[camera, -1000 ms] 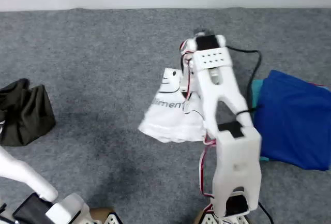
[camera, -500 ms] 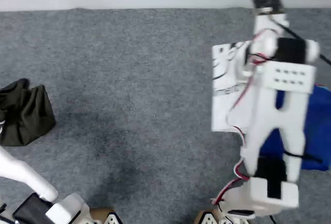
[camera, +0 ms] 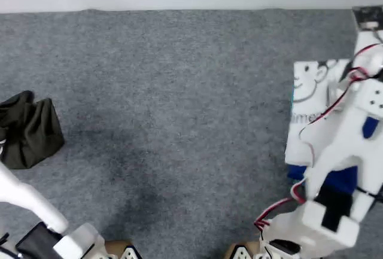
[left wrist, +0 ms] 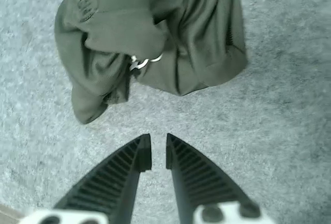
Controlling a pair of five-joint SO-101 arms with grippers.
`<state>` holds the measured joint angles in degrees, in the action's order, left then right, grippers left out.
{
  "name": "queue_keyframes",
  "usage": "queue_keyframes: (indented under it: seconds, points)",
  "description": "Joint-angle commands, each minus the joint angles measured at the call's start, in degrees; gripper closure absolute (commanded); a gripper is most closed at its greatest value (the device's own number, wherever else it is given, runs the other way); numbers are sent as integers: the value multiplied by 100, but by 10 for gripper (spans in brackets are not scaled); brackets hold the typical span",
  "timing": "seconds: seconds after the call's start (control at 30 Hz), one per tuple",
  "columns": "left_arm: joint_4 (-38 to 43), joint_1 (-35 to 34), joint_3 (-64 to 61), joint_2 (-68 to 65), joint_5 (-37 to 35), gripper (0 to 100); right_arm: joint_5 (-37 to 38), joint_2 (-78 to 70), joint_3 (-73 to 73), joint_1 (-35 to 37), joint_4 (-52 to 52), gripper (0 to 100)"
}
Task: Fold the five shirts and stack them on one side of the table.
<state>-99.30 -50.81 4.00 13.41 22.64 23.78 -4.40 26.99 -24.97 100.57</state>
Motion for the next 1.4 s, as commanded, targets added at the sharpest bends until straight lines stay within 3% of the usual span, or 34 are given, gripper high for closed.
queue_keyframes:
  seconds: [0.0, 0.23, 0.43, 0.53, 0.73, 0.87, 0.97, 1.03, 1.37]
  points:
    - [-26, 264, 48, 237, 44, 938, 97, -488, 26, -462, -66, 990]
    - [-26, 334, 48, 211, 53, 938, 835, -1464, 62, -1103, -1024, 972]
    - [-26, 352, 48, 211, 53, 938, 396, -1358, 70, -1244, -936, 742]
    - [-18, 352, 48, 211, 70, 938, 176, -892, 70, -1130, -725, 699]
    - [-18, 352, 48, 211, 290, 938, 26, 444, 70, -585, -242, 730]
    - [-18, 334, 48, 220, 290, 938, 26, 831, 35, -110, 207, 982]
    - [-18, 334, 48, 246, 290, 938, 18, 708, -123, -136, 224, 946]
    - [-26, 334, 48, 246, 290, 938, 9, 523, -325, -75, 163, 982]
    - [-44, 352, 31, 246, 273, 938, -79, -1587, -897, 391, -2185, 990]
